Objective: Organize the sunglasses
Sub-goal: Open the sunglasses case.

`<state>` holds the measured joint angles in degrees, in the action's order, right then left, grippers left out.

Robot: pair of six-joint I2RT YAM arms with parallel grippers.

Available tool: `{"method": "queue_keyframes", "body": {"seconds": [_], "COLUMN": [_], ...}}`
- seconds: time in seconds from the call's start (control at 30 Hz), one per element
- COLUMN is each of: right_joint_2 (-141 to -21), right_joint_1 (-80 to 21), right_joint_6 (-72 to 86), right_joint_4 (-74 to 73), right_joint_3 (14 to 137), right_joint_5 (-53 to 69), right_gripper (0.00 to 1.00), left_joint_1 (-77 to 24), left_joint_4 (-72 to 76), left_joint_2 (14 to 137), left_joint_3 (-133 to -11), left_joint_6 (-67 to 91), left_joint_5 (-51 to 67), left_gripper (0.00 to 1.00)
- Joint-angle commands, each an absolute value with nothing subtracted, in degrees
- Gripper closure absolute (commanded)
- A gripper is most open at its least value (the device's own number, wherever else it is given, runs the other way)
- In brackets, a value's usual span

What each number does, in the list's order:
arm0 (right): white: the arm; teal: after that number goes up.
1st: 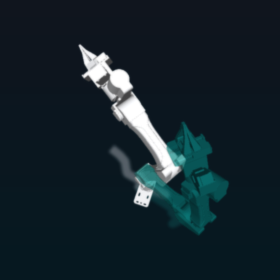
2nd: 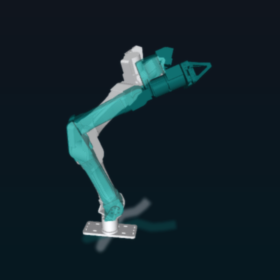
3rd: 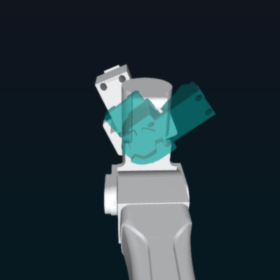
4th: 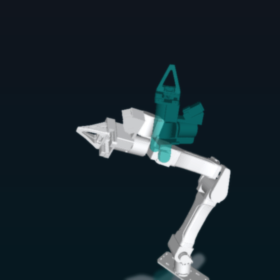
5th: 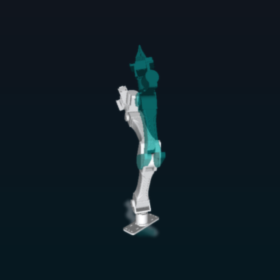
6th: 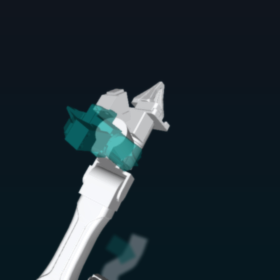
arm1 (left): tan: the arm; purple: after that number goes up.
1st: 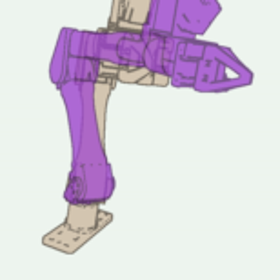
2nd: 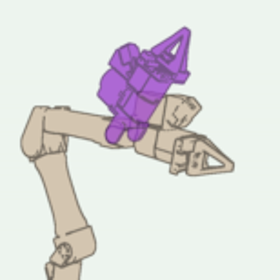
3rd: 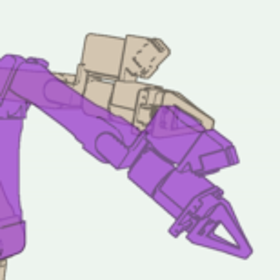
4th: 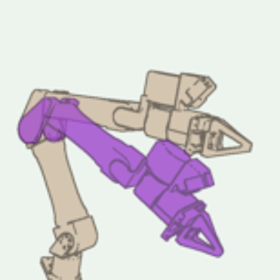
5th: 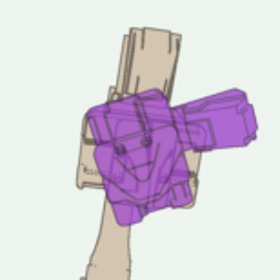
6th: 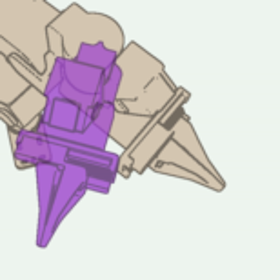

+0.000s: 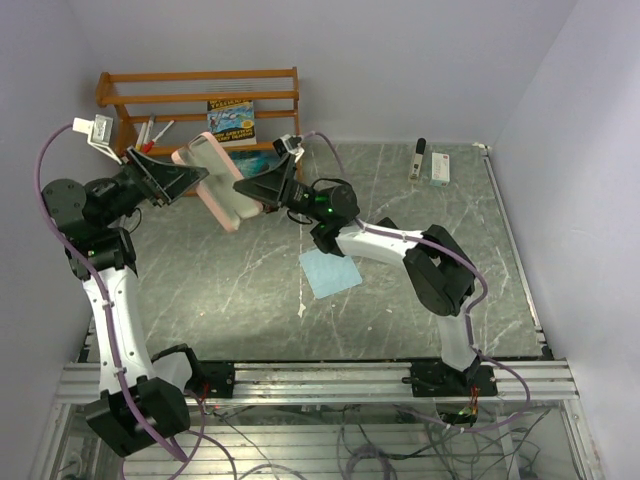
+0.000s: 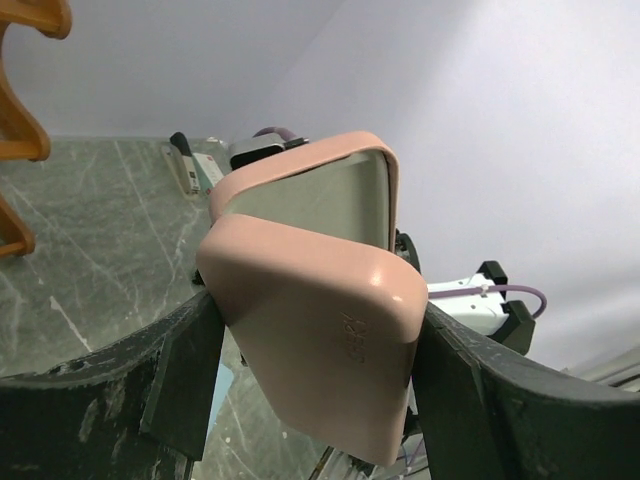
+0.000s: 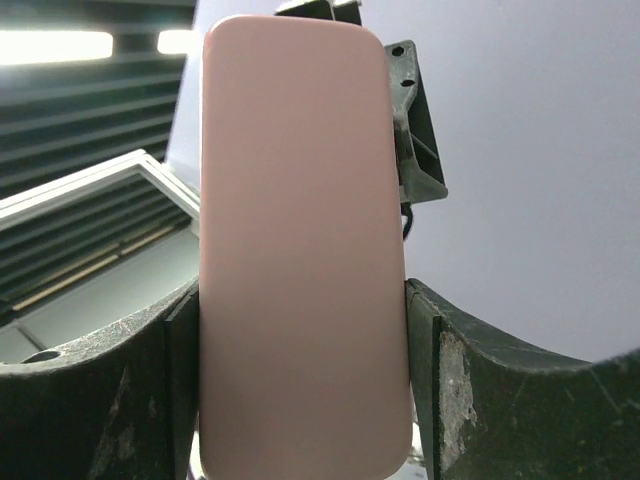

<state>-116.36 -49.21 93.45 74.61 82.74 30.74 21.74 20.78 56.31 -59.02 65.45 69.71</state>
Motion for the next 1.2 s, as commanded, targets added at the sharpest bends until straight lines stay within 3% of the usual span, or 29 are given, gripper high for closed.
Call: {"method": "queue_keyframes", "body": {"seconds": [0.0, 0.17, 0.47, 0.57, 0.77, 0.93, 1.17], "right_joint_2": [-118.70, -118.64, -117.51, -117.22, -116.03, -116.06, -113.88], "right_joint_1": [-48.81, -48.73, -48.41, -48.39, -48.83, -49.73, -50.01], "right_joint_6": [101.97, 103.61, 103.51, 103.14, 98.63, 96.45, 94.88], "right_joint_4": [80.17, 80.03, 77.44, 77.57, 73.41, 70.86, 68.45], "right_joint_3": [82.13, 79.15, 75.82, 74.99, 75.42, 75.33, 74.35], "right_joint_5": [26.57, 25.02, 24.61, 24.41, 25.46, 27.21, 29.79], "right_gripper": [1.00, 1.00, 1.00, 1.00, 1.00, 1.00, 1.00], "left_joint_1": [21.75, 21.77, 21.79, 21.76, 21.79, 21.79, 21.75], "left_joint_4": [35.82, 42.46, 41.54, 32.61, -11.85, -22.51, -27.43], "left_joint_2": [55.39, 55.61, 55.66, 56.02, 59.54, 62.43, 64.62], "left_joint_3": [-59.72, -59.09, -59.99, -62.31, -77.15, -82.49, -79.37], "left_joint_6": [77.36, 82.00, 81.01, 74.70, 40.70, 32.43, 27.51], "left_joint_5": [74.05, 73.92, 74.20, 74.62, 71.80, 70.14, 68.93], "left_gripper": [0.93, 0.93, 0.93, 0.93, 0.93, 0.93, 0.93]}}
